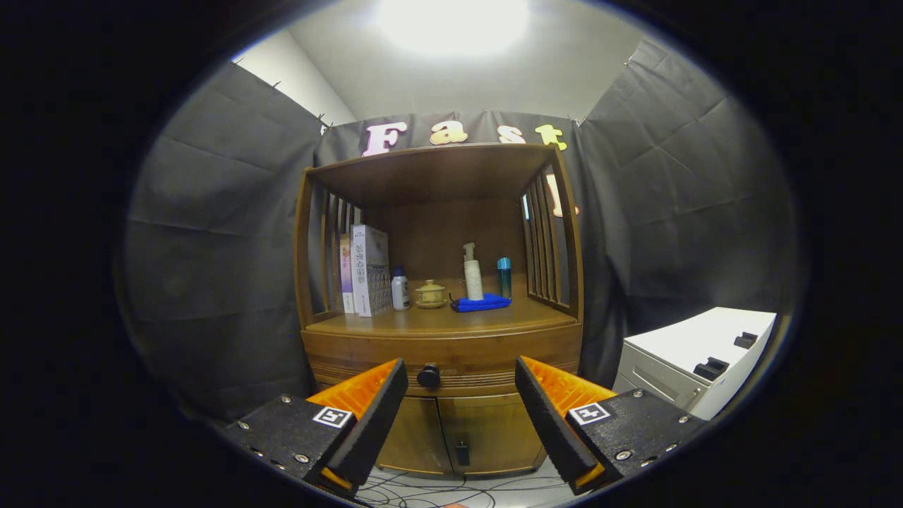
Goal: Pull open the drawer, take out the items inside it, and place them on the countertop above the cabinet.
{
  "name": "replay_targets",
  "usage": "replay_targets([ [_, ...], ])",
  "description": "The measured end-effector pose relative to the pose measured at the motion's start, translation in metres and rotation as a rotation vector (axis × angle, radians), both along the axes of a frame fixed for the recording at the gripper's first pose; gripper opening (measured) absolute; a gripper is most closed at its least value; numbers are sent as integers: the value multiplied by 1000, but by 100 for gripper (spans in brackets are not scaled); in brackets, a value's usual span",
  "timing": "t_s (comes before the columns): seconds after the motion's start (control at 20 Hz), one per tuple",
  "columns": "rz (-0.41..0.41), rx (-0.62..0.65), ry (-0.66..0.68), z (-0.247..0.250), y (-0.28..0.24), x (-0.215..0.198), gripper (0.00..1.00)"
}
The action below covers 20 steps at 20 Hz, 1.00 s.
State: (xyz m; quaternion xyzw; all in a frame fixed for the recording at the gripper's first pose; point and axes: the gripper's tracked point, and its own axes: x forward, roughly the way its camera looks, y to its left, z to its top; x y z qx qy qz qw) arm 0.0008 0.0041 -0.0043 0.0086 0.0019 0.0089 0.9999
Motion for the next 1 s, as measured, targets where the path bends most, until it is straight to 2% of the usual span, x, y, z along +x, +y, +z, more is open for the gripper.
replay_targets([
  [0.65, 52, -7, 17, -9, 9, 13, 96],
  [0.85, 64, -8, 45, 0, 16, 61, 96],
  [1.0, 65, -13, 67, -9, 21, 75, 96],
])
